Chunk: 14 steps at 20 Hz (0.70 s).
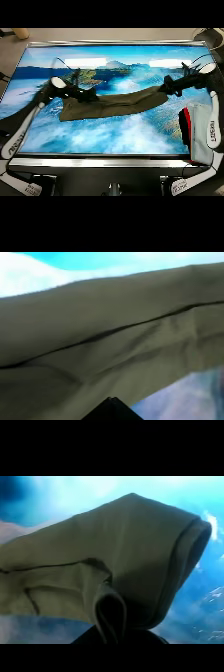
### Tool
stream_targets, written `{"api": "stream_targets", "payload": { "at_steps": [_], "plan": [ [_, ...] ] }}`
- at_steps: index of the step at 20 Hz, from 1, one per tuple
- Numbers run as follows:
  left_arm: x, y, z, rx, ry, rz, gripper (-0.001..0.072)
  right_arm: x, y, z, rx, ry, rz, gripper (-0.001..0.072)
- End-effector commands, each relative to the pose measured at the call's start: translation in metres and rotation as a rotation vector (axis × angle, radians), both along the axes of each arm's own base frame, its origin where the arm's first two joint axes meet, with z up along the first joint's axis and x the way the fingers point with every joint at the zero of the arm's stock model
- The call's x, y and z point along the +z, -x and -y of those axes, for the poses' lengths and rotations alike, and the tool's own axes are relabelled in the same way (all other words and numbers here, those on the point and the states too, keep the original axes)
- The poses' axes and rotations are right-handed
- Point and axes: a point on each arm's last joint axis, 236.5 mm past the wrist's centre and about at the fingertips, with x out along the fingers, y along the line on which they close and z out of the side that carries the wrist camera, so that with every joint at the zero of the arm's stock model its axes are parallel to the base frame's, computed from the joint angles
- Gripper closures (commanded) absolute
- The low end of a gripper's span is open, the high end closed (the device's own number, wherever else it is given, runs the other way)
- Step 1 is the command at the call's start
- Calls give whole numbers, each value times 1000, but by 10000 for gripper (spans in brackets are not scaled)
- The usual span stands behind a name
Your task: Fold the shirts.
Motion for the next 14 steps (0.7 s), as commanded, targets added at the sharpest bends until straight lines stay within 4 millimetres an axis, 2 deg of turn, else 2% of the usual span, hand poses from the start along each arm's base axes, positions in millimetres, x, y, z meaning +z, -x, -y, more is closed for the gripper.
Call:
{"api": "stream_targets", "payload": {
  "at_steps": [1, 3, 5, 7, 8, 9, 11, 12, 14],
  "plan": [
    [-30, 12, 102, 71, 172, -58, 682, 94, 49, -21, 61, -30, 63, 694],
    [-37, 29, 156, 103, 302, -107, 682, 132, 78, -27, 79, -19, 91, 693],
    [-39, 50, 200, 125, 418, -168, 683, 160, 102, -32, 90, -5, 122, 693],
    [-39, 66, 230, 115, 495, -214, 683, 182, 110, -34, 77, 12, 189, 692],
    [-37, 66, 233, 110, 507, -211, 685, 189, 106, -33, 58, 15, 224, 692],
    [-29, 59, 228, 101, 508, -170, 686, 192, 103, -34, 51, 8, 238, 692],
    [5, 28, 193, 94, 488, -37, 687, 187, 94, -42, 53, 0, 239, 692],
    [25, 10, 167, 94, 458, 39, 688, 183, 87, -55, 70, -11, 245, 692],
    [72, -27, 93, 126, 362, 190, 687, 169, 67, -99, 116, -39, 265, 691]
  ]
}}
